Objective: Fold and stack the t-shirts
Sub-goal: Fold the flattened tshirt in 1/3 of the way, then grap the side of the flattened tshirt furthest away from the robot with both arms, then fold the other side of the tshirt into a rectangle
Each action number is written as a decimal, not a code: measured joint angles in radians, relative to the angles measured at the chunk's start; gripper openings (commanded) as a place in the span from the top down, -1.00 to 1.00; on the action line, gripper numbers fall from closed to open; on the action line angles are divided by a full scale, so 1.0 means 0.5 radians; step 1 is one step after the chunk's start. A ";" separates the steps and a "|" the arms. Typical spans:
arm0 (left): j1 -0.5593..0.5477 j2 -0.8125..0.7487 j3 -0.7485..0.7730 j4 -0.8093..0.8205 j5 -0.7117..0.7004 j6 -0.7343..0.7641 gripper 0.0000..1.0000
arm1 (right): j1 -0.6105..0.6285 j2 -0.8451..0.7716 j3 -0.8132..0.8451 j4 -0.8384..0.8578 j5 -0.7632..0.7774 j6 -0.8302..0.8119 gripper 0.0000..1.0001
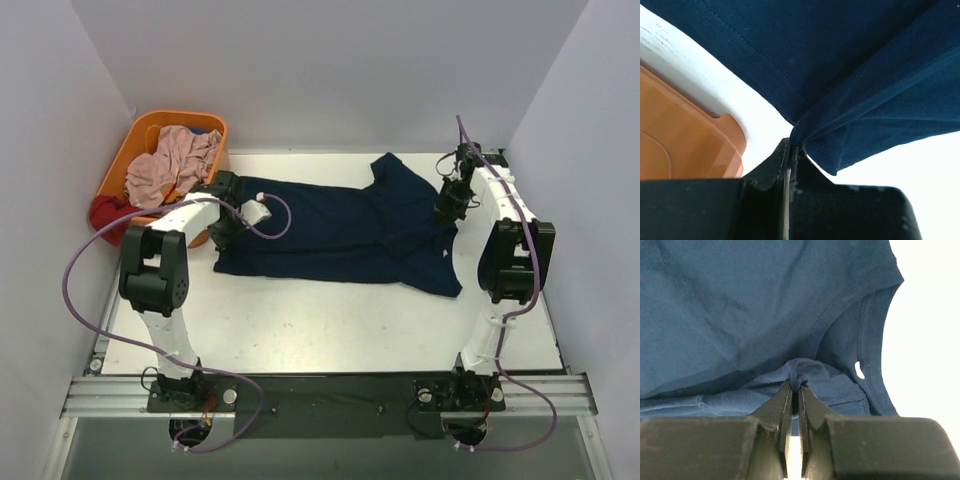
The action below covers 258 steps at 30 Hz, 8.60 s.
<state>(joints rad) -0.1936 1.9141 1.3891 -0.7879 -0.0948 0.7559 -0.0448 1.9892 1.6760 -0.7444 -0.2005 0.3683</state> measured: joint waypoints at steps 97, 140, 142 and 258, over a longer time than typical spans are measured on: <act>-0.030 -0.683 -0.282 -0.479 0.521 -0.494 -0.04 | 0.661 -0.462 -1.264 0.378 0.081 0.497 0.75; -0.025 -0.519 0.000 0.122 0.194 -0.795 0.01 | 0.130 0.241 0.611 0.102 0.108 -0.092 0.07; -0.021 -0.422 0.055 0.201 0.167 -0.828 0.00 | 0.127 0.447 0.837 0.120 0.079 -0.125 0.00; 0.142 0.060 0.246 0.177 0.716 -0.074 1.00 | -0.605 -1.454 -1.697 0.761 -0.649 0.039 1.00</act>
<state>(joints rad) -0.1226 1.9438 1.5124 -0.6994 0.2630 0.7189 -0.3473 1.2621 0.8276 -0.3641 -0.5251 0.3878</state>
